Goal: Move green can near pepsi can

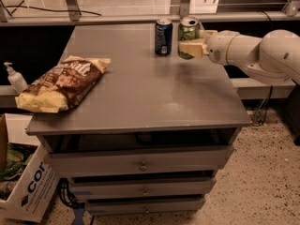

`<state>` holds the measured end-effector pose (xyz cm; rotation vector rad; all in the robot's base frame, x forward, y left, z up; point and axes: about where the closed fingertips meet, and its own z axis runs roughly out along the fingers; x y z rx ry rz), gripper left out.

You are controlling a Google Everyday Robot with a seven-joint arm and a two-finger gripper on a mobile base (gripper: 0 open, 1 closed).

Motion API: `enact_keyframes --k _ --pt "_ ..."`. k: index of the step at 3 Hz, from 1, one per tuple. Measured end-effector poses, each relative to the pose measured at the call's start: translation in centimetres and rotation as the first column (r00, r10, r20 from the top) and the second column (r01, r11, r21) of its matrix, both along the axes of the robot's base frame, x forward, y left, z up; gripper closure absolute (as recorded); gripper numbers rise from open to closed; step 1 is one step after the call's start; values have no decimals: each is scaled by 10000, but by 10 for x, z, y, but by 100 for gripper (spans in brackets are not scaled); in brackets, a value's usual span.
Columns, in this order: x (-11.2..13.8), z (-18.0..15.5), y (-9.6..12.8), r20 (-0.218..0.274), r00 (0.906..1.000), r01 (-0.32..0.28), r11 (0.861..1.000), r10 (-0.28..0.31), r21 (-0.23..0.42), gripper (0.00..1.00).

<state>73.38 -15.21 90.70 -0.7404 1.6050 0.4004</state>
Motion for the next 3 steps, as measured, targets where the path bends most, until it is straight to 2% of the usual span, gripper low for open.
enact_keyframes --k 1,3 --pt "19 -8 6 -235 9996 190 9994 -183 286 100" --pt "41 -46 21 -999 9942 431 9987 -403 256 100"
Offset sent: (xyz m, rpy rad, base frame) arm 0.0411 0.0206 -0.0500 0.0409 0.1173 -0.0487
